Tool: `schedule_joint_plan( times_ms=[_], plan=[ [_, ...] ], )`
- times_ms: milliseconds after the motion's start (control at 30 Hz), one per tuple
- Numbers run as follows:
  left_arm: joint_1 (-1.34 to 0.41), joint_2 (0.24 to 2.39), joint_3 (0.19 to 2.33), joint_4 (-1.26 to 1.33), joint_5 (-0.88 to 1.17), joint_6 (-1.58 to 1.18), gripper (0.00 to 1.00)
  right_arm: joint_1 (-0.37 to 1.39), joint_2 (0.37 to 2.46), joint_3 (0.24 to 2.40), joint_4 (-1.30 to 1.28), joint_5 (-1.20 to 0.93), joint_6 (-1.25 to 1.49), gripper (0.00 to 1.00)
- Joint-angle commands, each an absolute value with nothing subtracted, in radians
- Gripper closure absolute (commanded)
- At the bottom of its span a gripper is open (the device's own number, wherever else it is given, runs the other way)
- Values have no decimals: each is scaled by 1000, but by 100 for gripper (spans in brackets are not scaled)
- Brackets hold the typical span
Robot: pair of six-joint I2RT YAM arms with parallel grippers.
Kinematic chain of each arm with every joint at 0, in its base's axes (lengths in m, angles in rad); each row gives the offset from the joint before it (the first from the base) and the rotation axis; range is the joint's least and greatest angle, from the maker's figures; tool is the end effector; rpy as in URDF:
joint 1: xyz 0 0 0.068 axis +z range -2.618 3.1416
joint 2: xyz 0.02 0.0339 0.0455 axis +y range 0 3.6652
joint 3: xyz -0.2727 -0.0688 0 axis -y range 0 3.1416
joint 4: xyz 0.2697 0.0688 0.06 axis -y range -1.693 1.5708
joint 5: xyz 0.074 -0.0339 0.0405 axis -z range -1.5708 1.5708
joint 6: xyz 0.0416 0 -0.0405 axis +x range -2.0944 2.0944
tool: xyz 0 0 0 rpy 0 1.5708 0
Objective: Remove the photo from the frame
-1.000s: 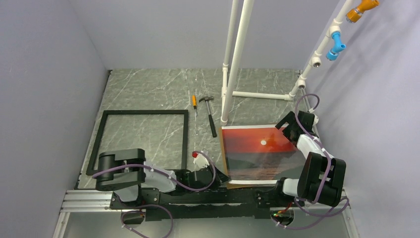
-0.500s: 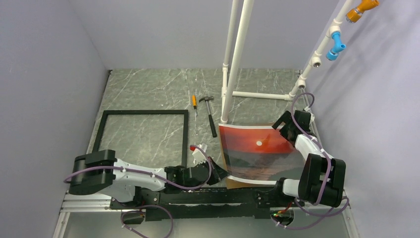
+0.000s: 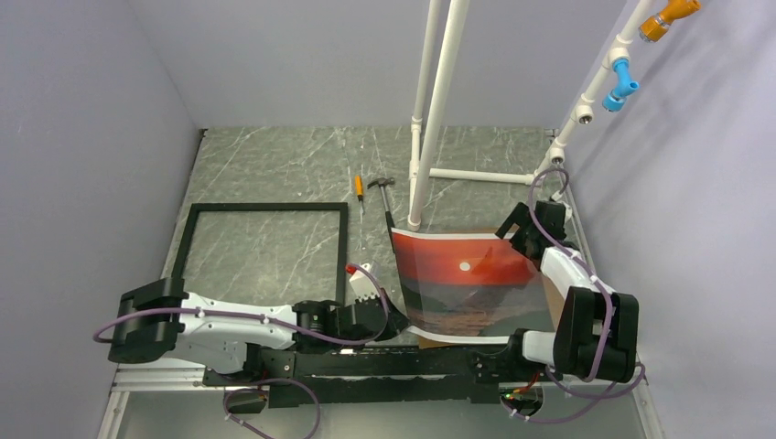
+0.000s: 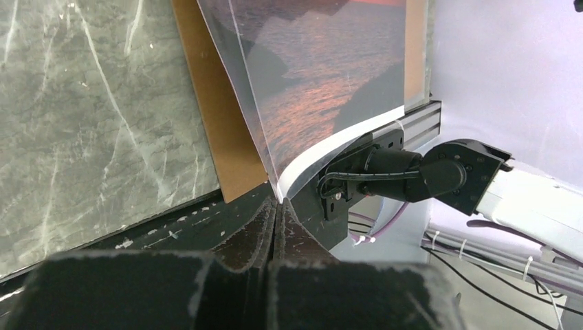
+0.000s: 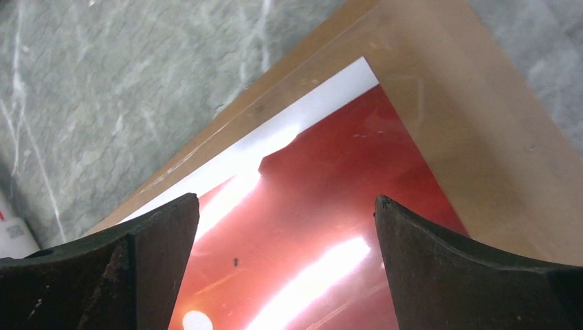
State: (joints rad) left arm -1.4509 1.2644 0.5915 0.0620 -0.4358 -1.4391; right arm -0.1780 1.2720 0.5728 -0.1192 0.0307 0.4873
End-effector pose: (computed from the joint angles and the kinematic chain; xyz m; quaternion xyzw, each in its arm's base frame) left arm 0.0506 -0.2735 0.1882 -0.0947 0.8666 -0.4232 0.2468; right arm 0.2594 -0.0480 0.1621 0.3090 0.8771 0.0425 0.3652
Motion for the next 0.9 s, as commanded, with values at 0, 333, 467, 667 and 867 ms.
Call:
schedule_joint_plan(
  times_ms=[0, 333, 467, 667, 867],
  plan=[
    [-1456, 1191, 665, -129, -488, -1396, 100, -109, 1220, 619, -115, 64, 446, 1],
    [-1457, 1039, 673, -306, -514, -1384, 100, 173, 1069, 651, -232, -18, 445, 0],
    [-1458, 982, 679, -404, -542, -1393, 100, 373, 981, 674, -322, -60, 432, 0],
    [-1458, 908, 689, -479, -550, -1389, 100, 728, 853, 662, -404, -45, 428, 0],
    [-1457, 871, 690, -514, -566, -1401, 100, 1217, 733, 607, -378, 180, 460, 0]
  ],
)
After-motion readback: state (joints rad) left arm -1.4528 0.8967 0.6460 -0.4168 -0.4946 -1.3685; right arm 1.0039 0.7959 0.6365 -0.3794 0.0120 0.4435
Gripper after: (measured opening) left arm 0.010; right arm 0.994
